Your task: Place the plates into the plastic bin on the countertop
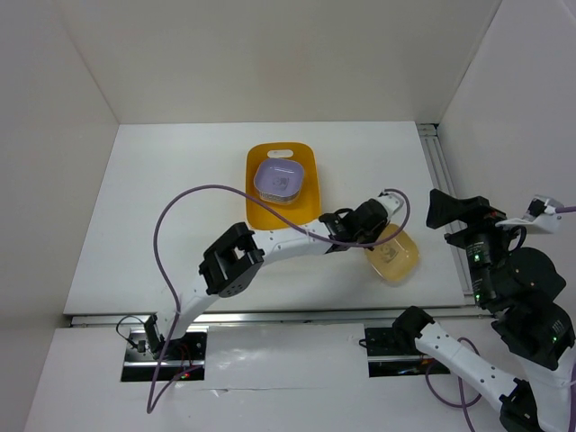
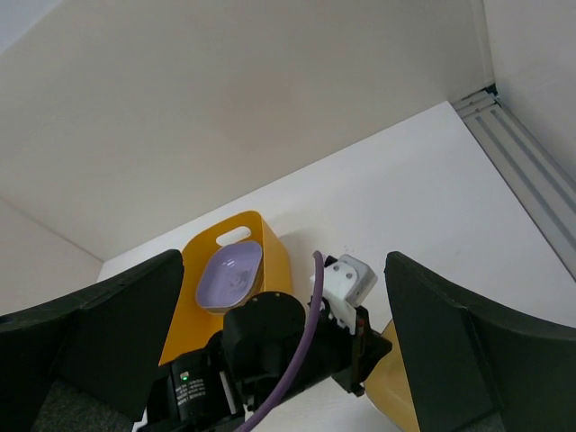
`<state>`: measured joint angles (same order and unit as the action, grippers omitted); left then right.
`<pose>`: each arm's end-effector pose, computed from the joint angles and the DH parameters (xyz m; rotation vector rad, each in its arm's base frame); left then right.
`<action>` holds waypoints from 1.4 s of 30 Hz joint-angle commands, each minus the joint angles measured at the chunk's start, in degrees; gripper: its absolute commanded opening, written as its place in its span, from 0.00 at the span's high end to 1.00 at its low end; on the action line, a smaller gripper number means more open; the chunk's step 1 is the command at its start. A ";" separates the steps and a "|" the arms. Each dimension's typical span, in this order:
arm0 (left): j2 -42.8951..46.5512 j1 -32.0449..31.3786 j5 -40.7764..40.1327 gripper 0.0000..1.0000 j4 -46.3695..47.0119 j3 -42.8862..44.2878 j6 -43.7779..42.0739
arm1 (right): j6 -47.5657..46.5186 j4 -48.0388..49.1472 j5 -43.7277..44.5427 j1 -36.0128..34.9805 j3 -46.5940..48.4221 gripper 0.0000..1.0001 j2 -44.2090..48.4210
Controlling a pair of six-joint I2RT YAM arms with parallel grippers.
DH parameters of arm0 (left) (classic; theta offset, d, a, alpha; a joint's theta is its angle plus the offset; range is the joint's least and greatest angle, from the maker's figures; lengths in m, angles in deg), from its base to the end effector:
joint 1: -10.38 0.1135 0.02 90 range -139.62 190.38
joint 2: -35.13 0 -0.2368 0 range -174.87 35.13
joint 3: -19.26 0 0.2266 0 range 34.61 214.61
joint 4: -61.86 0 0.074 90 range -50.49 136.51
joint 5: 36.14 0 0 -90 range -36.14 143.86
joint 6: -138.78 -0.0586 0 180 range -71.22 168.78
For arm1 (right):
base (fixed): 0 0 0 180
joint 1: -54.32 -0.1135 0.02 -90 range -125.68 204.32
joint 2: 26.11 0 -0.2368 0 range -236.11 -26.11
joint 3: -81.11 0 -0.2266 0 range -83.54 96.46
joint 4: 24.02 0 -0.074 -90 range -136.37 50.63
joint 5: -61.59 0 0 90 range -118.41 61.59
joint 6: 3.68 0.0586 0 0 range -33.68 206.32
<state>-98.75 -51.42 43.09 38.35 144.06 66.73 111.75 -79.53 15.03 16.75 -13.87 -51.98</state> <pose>0.2548 -0.4520 0.1776 0.7125 2.0729 -0.6101 0.0558 -0.0079 0.4188 0.4463 1.4661 0.3063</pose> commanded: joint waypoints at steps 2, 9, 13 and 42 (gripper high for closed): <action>1.17 0.01 -2.15 1.00 -3.69 8.82 -0.82 | -1.00 2.98 -0.99 0.30 0.20 0.00 0.38; 2.92 6.24 -10.93 1.00 -10.81 20.72 0.67 | -1.00 3.51 -2.13 0.30 -0.41 0.00 0.38; 11.00 11.87 -16.30 1.00 -10.82 12.47 5.51 | -1.00 3.51 -2.66 0.30 -0.94 0.00 0.38; 20.24 47.47 27.98 0.87 -3.97 -8.89 -6.27 | -2.05 11.24 -8.81 0.30 -9.28 0.00 -2.87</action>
<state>-79.54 -2.04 65.72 31.48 135.91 61.97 110.65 -72.50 6.70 16.86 -22.05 -53.85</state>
